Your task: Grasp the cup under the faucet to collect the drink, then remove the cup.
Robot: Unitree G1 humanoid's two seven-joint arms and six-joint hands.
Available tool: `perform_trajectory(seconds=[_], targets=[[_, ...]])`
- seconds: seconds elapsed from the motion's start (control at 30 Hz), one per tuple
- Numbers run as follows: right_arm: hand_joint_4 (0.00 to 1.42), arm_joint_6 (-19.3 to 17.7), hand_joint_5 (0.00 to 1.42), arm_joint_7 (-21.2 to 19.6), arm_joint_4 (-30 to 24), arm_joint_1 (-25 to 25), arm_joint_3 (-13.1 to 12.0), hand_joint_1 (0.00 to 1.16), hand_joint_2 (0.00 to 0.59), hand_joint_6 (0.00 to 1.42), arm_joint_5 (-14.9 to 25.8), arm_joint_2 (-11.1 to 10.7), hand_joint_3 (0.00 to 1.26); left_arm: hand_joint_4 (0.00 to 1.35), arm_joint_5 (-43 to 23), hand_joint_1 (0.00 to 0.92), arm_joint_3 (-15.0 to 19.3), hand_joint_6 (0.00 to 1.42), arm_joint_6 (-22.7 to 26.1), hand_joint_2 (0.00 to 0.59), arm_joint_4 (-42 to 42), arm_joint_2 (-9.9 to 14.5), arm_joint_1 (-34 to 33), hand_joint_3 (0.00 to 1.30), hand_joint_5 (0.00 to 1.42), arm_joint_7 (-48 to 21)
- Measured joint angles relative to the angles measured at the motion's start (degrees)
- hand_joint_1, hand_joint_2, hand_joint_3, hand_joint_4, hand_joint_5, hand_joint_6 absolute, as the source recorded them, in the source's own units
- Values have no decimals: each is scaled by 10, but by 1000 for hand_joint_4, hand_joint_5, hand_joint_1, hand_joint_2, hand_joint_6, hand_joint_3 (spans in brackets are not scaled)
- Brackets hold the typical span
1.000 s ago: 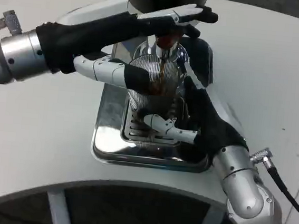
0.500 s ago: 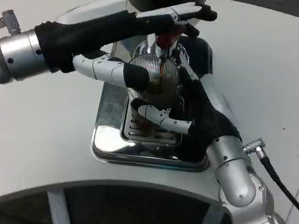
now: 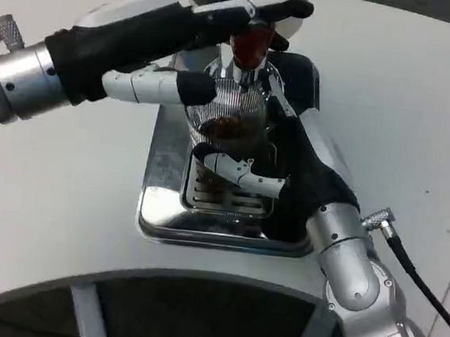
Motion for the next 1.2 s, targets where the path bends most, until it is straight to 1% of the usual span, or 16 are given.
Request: perform_trajectory(seconds=[0.13,0.37,0.47,0.53,0.7,0.8,0.87,0.9,0.97,1.0,1.07,1.1,1.17,1.2], targets=[[0,-1,0,-6,0,0,1,655,208,0,0,2,18,77,-24,0,16,112,61,36,-7,-7,4,136,214,-9],[0,-2,0,-16,0,-1,5,681,204,0,-2,7,96,93,-54,0,42,141,148,42,-45,-13,15,146,230,-17],[0,-2,0,-19,-1,-3,6,688,204,0,-3,8,135,97,-59,0,51,143,167,42,-59,-15,22,146,234,-17],[27,-2,0,-22,-2,-3,8,706,201,0,-5,9,162,98,-59,0,57,144,176,42,-67,-15,24,146,236,-17],[92,-1,0,-29,-4,-3,10,732,196,0,-12,12,195,112,-59,0,63,147,185,42,-76,-15,28,146,242,-16],[185,0,14,-33,-5,-3,11,745,202,0,-16,15,223,113,-59,0,66,150,189,43,-78,-15,31,146,243,-15],[221,0,31,-36,-6,-3,11,756,204,0,-17,17,236,114,-59,0,70,159,191,43,-79,-15,34,154,254,-13],[299,1,98,-37,-6,-3,11,762,203,7,-19,18,280,121,-59,0,73,169,193,43,-80,-15,37,155,257,-11],[358,1,153,-40,-6,-3,11,777,203,29,-21,21,323,123,-59,0,78,173,197,43,-82,-15,41,156,259,-7],[402,2,206,-43,-7,-3,11,784,200,44,-22,22,352,124,-59,0,81,173,201,42,-84,-15,43,156,261,-5],[451,2,279,-52,-8,-2,11,802,197,73,-26,25,399,124,-60,0,86,175,214,42,-90,-15,49,157,263,0],[481,2,334,-56,-9,-1,11,806,199,114,-30,25,426,124,-60,0,89,175,218,42,-92,-15,50,159,264,2],[520,2,396,-61,-10,2,11,818,197,186,-35,25,465,127,-60,0,97,176,228,42,-98,-15,54,161,266,6],[538,2,405,-64,-11,3,11,821,194,208,-36,25,471,129,-60,0,100,176,231,42,-101,-14,56,162,266,8]])
